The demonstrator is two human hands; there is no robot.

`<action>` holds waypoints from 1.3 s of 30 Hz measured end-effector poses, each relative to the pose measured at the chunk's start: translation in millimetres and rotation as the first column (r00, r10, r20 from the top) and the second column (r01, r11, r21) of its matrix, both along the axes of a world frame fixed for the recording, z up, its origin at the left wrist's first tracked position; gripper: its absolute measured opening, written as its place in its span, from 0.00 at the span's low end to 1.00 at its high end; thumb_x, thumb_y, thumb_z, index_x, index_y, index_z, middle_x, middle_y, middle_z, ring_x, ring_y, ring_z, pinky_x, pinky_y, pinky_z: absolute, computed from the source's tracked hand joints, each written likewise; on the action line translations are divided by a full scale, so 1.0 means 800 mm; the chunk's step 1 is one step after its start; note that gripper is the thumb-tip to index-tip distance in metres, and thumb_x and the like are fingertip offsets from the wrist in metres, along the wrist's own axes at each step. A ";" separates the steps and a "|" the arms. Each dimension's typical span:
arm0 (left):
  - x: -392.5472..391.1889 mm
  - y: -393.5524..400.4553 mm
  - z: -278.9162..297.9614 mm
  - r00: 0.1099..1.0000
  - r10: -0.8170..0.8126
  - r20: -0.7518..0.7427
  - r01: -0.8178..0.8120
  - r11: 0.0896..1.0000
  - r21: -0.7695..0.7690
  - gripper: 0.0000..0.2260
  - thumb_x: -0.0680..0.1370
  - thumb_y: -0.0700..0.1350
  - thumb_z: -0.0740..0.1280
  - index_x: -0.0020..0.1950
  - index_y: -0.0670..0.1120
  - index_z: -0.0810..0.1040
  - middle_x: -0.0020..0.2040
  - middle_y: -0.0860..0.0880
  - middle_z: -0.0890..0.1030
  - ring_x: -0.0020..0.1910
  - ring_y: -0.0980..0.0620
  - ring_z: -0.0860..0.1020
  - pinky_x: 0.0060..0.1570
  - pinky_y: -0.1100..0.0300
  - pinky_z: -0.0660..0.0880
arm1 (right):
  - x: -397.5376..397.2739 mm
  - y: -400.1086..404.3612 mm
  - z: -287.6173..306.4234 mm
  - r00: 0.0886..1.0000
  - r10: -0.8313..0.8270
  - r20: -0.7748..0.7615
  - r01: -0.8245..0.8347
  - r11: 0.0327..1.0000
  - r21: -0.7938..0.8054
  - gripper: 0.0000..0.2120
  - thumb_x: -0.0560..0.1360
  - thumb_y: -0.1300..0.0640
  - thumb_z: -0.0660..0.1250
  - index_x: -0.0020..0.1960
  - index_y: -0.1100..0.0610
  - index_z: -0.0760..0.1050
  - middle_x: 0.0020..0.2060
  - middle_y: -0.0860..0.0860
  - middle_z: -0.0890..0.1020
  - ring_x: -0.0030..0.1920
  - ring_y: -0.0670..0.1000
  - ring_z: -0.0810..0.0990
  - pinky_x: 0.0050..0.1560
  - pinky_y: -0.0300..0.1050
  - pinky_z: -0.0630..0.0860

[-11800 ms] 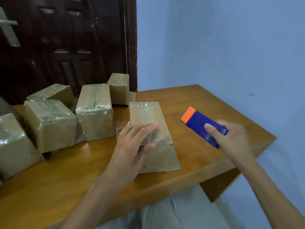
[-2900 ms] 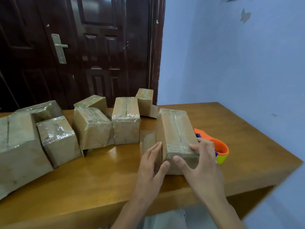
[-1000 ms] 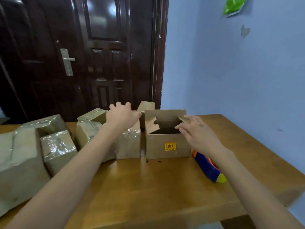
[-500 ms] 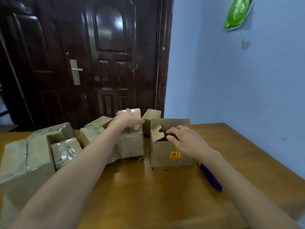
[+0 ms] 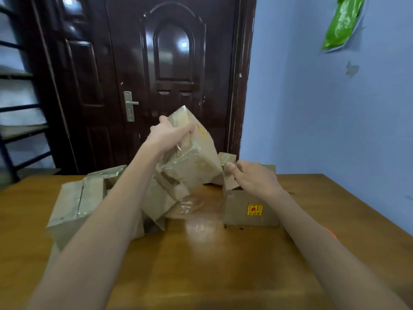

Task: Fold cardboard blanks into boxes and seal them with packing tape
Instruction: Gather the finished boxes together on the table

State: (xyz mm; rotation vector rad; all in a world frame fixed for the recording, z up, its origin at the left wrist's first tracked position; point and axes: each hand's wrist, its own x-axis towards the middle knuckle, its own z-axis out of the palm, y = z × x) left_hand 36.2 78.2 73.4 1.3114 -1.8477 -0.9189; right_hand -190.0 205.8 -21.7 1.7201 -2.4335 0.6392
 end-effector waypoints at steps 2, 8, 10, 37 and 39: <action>0.006 0.014 -0.004 0.994 0.036 -0.108 -0.039 0.999 -0.025 0.48 0.62 0.71 0.67 0.78 0.53 0.62 0.70 0.44 0.71 0.62 0.41 0.76 0.63 0.41 0.78 | 0.011 -0.001 0.009 0.978 0.032 0.205 -0.020 0.998 -0.063 0.37 0.79 0.25 0.42 0.62 0.49 0.79 0.49 0.48 0.85 0.51 0.52 0.83 0.56 0.57 0.81; 0.009 0.056 -0.024 0.965 0.006 -0.262 -0.015 0.999 -0.036 0.42 0.63 0.68 0.70 0.75 0.58 0.64 0.67 0.47 0.74 0.58 0.44 0.79 0.59 0.45 0.80 | 0.028 -0.003 0.027 0.615 0.148 0.774 -0.104 0.989 -0.107 0.29 0.80 0.28 0.57 0.70 0.47 0.75 0.56 0.50 0.85 0.50 0.51 0.88 0.57 0.53 0.83; 0.007 0.069 -0.033 0.931 -0.019 -0.364 -0.012 0.997 -0.082 0.40 0.67 0.65 0.72 0.76 0.58 0.62 0.69 0.49 0.71 0.58 0.49 0.78 0.59 0.47 0.79 | 0.024 -0.002 0.024 0.395 0.256 0.882 -0.168 0.964 -0.204 0.29 0.79 0.32 0.64 0.70 0.51 0.75 0.61 0.53 0.84 0.56 0.53 0.87 0.60 0.54 0.83; -0.050 0.227 -0.273 0.864 -0.470 0.180 0.504 0.811 -0.297 0.39 0.69 0.64 0.79 0.74 0.70 0.61 0.79 0.68 0.55 0.75 0.60 0.64 0.72 0.52 0.71 | -0.036 0.228 -0.091 0.884 0.427 -0.192 -0.465 0.849 -0.250 0.03 0.83 0.51 0.70 0.55 0.48 0.80 0.46 0.39 0.77 0.48 0.45 0.77 0.47 0.47 0.77; -0.062 0.226 -0.279 0.887 -0.434 0.160 0.462 0.816 -0.348 0.32 0.70 0.65 0.77 0.69 0.69 0.66 0.78 0.66 0.56 0.74 0.60 0.63 0.71 0.54 0.72 | -0.033 0.226 -0.107 0.901 0.408 -0.148 -0.434 0.835 -0.339 0.02 0.82 0.55 0.70 0.51 0.52 0.81 0.46 0.42 0.79 0.49 0.48 0.78 0.46 0.50 0.77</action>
